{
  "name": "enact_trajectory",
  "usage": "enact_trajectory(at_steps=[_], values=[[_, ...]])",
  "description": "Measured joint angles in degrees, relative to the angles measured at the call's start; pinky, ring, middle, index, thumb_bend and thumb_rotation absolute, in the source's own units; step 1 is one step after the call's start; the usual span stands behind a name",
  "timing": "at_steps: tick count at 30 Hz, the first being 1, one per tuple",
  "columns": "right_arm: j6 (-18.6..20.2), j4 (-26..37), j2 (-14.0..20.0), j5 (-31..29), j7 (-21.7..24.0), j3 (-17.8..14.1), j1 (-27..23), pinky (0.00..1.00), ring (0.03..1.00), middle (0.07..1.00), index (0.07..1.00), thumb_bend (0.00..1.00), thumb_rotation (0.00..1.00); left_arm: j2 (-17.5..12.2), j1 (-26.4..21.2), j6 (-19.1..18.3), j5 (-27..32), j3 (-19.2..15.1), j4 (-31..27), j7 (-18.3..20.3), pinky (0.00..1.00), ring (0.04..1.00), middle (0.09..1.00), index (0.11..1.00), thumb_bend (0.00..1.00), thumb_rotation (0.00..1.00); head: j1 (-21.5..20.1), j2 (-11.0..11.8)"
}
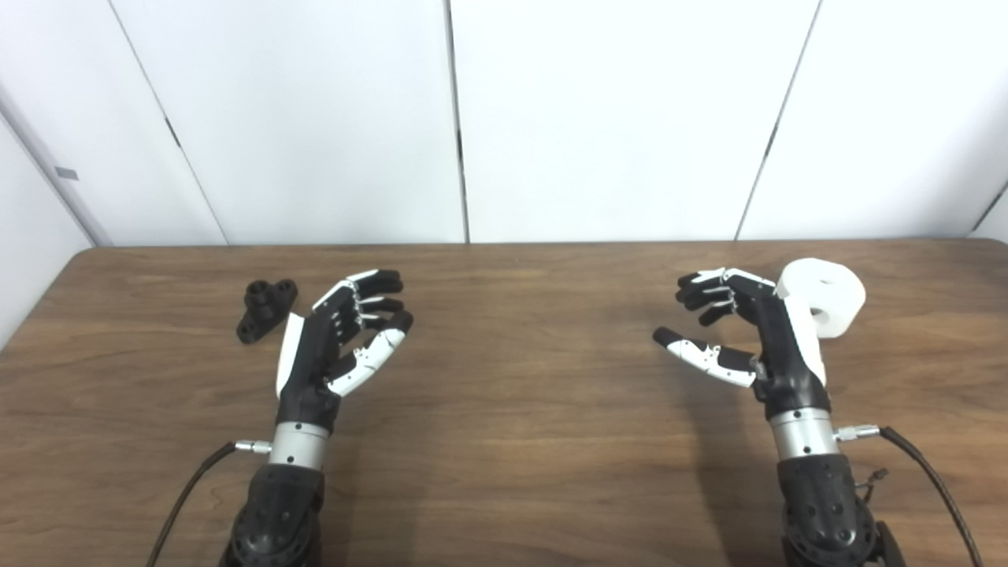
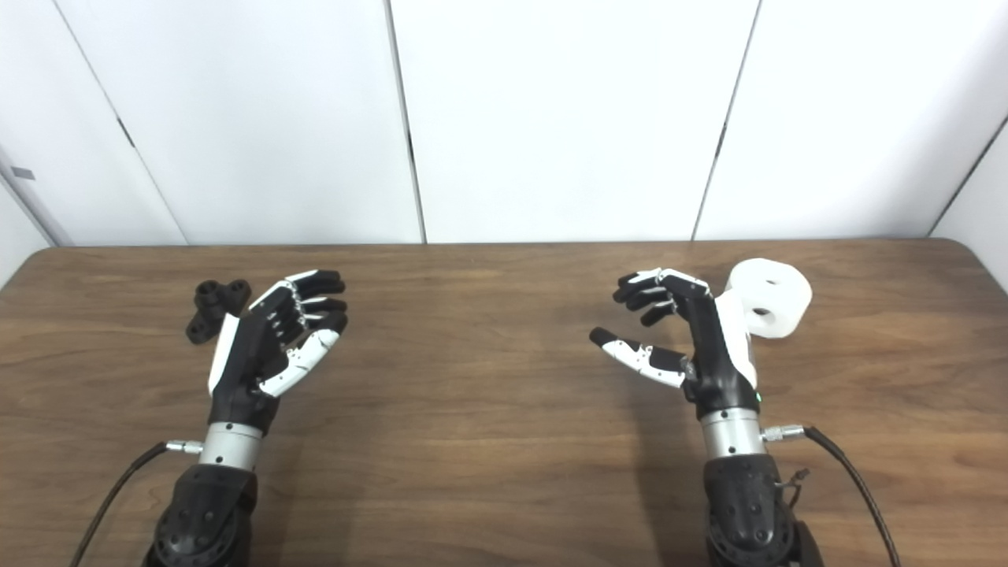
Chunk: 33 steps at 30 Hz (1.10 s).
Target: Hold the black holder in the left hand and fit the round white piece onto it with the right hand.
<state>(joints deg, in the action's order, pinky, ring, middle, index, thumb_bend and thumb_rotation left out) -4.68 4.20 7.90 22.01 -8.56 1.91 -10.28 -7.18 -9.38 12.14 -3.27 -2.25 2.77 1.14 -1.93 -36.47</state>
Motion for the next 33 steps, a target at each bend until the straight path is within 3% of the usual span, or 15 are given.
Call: enact_trajectory(at_steps=[6,15,22,23,26,33], values=[[0.0,0.0,0.1,0.0,0.7,0.2,0.2,0.45,0.564,0.644,0.498,0.50,0.15,-1.2,0.2,0.0,-0.1,0.4,-0.7,1.3,0.56,0.691,0.770,0.778,0.64,0.33,0.3,0.0],[0.0,0.1,0.1,0.1,0.9,0.2,1.0,0.45,0.562,0.646,0.498,0.50,0.15,-1.4,0.4,0.0,-0.2,0.8,-0.7,1.8,0.55,0.688,0.751,0.775,0.63,0.34,0.4,-0.3],[-0.1,0.1,0.5,-1.0,1.6,-0.5,1.0,0.45,0.570,0.646,0.498,0.50,0.15,-0.8,0.6,0.0,-1.5,1.3,-0.7,1.4,0.55,0.683,0.748,0.762,0.64,0.38,8.3,0.8],[-0.2,0.1,0.9,-1.4,1.7,-0.8,1.1,0.46,0.573,0.648,0.497,0.50,0.15,-0.4,0.6,0.0,-1.8,1.7,-0.7,1.3,0.54,0.685,0.754,0.764,0.63,0.38,12.4,1.6],[-0.6,0.0,2.0,-2.6,1.9,-1.7,1.6,0.46,0.576,0.649,0.497,0.50,0.15,0.5,1.1,0.0,-2.4,3.0,-0.8,1.4,0.51,0.679,0.759,0.762,0.62,0.36,15.8,2.6],[-2.5,-1.0,3.5,-3.9,2.0,-2.9,2.3,0.47,0.576,0.649,0.497,0.50,0.14,2.3,1.5,0.0,-4.2,3.8,-0.9,0.8,0.48,0.646,0.730,0.729,0.58,0.30,19.8,4.0]])
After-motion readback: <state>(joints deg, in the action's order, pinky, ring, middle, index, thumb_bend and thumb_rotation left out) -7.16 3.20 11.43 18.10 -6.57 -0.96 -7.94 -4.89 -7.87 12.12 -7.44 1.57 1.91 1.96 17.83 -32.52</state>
